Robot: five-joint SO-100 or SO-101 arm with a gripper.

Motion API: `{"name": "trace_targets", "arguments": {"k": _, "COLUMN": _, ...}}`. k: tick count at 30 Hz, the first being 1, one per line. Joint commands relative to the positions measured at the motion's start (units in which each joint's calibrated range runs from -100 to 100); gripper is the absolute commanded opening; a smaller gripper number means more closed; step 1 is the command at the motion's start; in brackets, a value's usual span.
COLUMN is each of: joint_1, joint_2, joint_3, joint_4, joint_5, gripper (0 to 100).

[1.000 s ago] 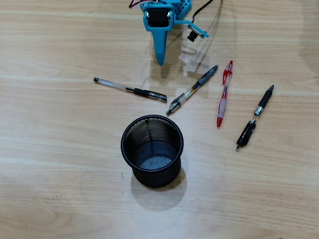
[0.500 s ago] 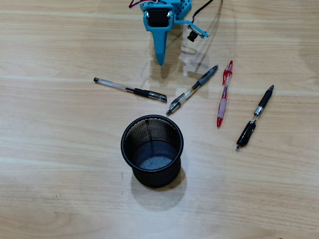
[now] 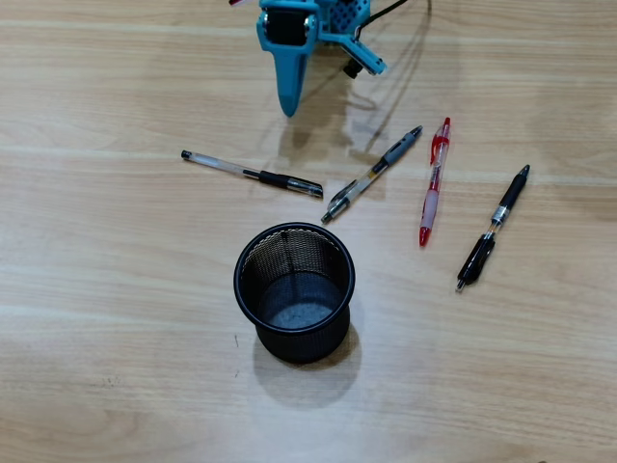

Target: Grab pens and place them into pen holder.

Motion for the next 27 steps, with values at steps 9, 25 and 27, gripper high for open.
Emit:
{"name": "trace_targets", "arguments": {"k": 9, "joint_1": 11.00, "joint_2": 35.57, "joint_3": -47.30, "joint_4": 32.32, "joint_5": -0.82, "gripper": 3}}
{"name": "trace_targets", "arguments": {"k": 25, "joint_1": 9.17, "joint_2": 66.74, "joint_3": -66.03, "joint_4": 37.51, "joint_5": -1.71, "gripper": 3}}
{"name": "trace_targets", "arguments": {"k": 27, "joint_1": 9.35, "joint_2": 69.63, "joint_3": -67.03, "joint_4": 37.51, "joint_5": -3.18, "gripper": 8}}
